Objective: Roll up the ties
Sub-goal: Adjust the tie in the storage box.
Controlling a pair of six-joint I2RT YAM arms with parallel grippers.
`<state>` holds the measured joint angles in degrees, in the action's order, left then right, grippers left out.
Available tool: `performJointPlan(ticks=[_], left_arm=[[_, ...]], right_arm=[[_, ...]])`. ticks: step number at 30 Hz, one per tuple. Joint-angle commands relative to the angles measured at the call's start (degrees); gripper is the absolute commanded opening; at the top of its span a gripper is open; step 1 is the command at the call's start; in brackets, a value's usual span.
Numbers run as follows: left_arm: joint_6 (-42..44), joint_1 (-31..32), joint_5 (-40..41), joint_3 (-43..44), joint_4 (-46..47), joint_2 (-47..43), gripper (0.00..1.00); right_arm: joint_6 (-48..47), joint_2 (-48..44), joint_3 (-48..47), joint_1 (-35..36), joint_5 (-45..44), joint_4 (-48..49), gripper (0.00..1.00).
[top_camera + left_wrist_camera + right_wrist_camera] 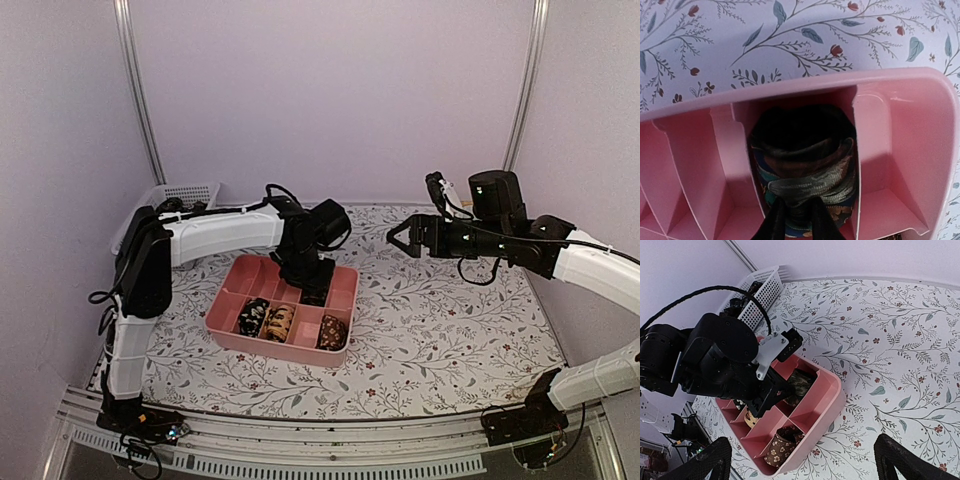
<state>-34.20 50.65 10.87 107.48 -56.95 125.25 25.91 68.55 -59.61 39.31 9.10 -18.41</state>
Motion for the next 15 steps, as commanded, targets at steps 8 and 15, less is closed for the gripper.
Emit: performJointPlan(ticks=[8,15], left_arm=[[3.55,-2.54,-0.04,2.36,1.10,-0.76,0.26],[4.99,-3.27,-0.36,3.85,2.18,-2.22,0.24]], right_arm=[[-0.66,2.06,0.03,-0.11,-1.26,-0.89,1.00],[-0.67,2.79,0.02,-0.10,-1.24,-0.77,1.00]])
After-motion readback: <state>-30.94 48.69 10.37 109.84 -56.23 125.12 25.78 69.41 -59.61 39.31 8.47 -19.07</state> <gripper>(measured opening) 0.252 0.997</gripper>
